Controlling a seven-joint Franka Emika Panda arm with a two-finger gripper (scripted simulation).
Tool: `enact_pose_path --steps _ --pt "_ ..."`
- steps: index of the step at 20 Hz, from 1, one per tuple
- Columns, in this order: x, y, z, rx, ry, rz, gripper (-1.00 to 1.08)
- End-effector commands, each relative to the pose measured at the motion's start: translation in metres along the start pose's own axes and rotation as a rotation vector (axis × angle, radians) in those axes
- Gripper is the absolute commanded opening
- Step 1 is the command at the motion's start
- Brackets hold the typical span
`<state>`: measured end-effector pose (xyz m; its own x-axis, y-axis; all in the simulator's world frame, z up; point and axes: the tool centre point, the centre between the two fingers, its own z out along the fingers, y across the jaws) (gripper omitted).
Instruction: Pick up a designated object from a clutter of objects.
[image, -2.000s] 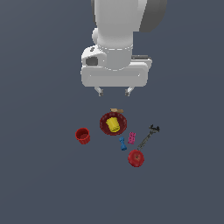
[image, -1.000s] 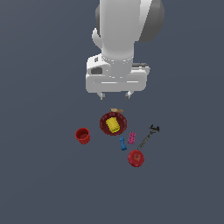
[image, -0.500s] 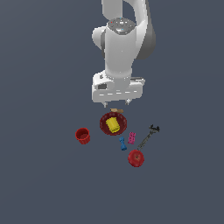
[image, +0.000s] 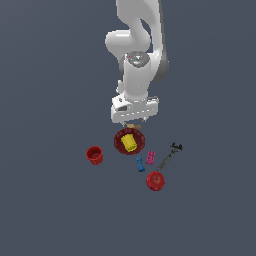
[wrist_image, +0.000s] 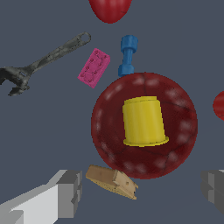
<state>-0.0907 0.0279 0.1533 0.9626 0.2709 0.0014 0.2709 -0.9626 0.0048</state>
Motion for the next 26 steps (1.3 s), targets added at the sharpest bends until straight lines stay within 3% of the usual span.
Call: enact_pose_path --steps 1,12,26 --pt "-0.014 -0.005 0.017 0.001 0.000 -0.026 1.00" --pt "-0.056 -0.020 0.055 0.004 -0.001 -0.094 1.00" --pt "-0.061 -0.021 0.071 0.005 -0.002 -0.100 1.00"
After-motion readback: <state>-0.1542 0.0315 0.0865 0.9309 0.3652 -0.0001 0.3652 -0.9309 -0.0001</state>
